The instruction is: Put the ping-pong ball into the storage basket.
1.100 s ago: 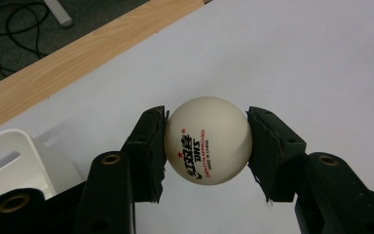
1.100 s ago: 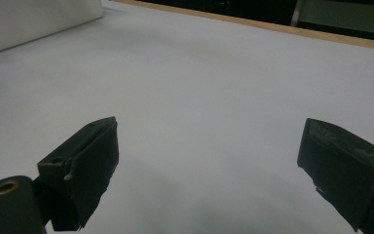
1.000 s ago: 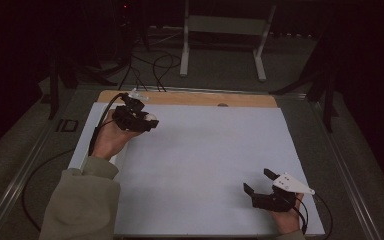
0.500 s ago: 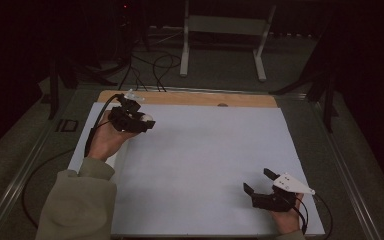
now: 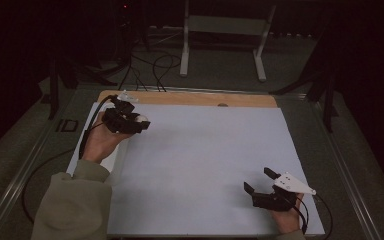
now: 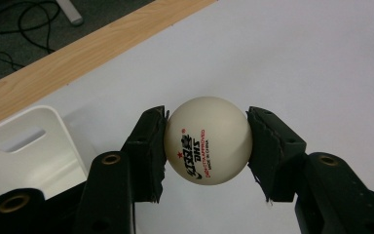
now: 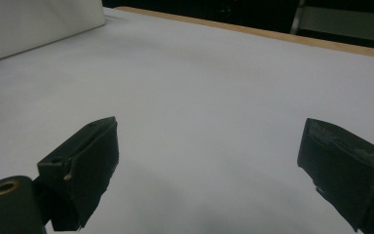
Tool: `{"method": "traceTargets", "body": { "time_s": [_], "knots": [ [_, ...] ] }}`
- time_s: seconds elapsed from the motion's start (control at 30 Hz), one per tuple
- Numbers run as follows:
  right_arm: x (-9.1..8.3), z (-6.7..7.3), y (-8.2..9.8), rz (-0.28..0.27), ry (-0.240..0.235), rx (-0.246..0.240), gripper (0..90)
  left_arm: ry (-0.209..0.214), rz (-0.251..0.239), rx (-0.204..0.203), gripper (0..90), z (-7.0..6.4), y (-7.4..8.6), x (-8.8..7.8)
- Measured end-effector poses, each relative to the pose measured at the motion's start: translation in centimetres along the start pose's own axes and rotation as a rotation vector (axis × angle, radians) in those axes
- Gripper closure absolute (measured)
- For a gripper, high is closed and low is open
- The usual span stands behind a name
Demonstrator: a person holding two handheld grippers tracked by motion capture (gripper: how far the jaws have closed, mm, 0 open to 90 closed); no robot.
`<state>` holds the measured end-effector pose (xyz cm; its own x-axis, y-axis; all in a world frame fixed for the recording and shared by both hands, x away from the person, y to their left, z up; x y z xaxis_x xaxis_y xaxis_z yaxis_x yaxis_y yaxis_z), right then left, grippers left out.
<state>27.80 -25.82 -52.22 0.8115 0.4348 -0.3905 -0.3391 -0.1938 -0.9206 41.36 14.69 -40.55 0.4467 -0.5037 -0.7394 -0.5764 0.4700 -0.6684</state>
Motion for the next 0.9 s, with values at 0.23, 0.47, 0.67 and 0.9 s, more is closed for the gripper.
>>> {"method": "traceTargets", "body": {
  "time_s": [0.23,0.47,0.67,0.9],
  "knots": [
    [0.1,-0.4,-0.1,-0.010,0.005,-0.006,7.2,-0.005,-0.005,0.002,51.4,0.1,0.3,-0.5],
    [0.1,-0.5,-0.1,-0.010,0.000,-0.018,7.2,-0.010,-0.009,0.000,51.4,0.2,0.6,-1.0],
    [0.1,-0.6,0.0,-0.009,-0.007,-0.015,7.2,-0.014,-0.008,0.002,51.4,0.3,1.0,-1.3],
    [0.1,-0.3,-0.1,-0.013,-0.014,-0.018,7.2,-0.024,-0.007,-0.008,51.3,0.7,1.7,-1.9]
  ]
}}
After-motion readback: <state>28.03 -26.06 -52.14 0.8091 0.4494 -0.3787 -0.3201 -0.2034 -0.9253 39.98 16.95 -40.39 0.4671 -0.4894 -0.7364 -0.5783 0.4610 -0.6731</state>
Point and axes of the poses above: each handheld gripper's, and its own axes: x roughly forward along the jaws, y roughly out of its underside, z roughly to its left, the point moved 6 cm from there along x, roughly forward along the jaws, and after that the axes turned 6 degrees about y, right-handed, at the moved point
